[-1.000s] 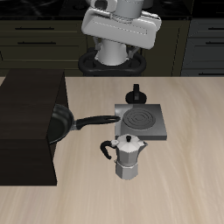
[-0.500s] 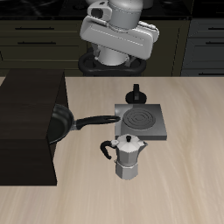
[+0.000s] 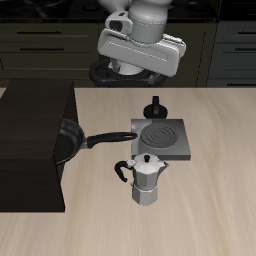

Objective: Place the frypan on top of the shelf

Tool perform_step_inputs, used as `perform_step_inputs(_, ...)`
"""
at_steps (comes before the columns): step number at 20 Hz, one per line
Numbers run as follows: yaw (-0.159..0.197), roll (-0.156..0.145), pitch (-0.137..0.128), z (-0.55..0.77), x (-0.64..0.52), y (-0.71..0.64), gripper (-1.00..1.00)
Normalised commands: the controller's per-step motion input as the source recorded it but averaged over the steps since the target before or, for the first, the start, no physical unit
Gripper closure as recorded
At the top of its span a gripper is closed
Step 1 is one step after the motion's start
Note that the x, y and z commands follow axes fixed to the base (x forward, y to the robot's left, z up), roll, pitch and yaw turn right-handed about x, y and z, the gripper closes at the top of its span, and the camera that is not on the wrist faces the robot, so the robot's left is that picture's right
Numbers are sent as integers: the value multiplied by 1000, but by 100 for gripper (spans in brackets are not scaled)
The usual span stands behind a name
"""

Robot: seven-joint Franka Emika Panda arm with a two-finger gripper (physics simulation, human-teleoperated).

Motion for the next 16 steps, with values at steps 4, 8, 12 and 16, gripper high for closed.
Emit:
perform_step_inputs(4, 36, -22, -37, -135, -17, -49, -100)
perform_step_inputs(8, 3, -17, -30, -138, -80, -59, -100)
perform_step_inputs(12, -22, 9, -7, -139, -49, -16, -100)
perform_step_inputs(16, -47, 17, 14, -98, -40, -14, -100)
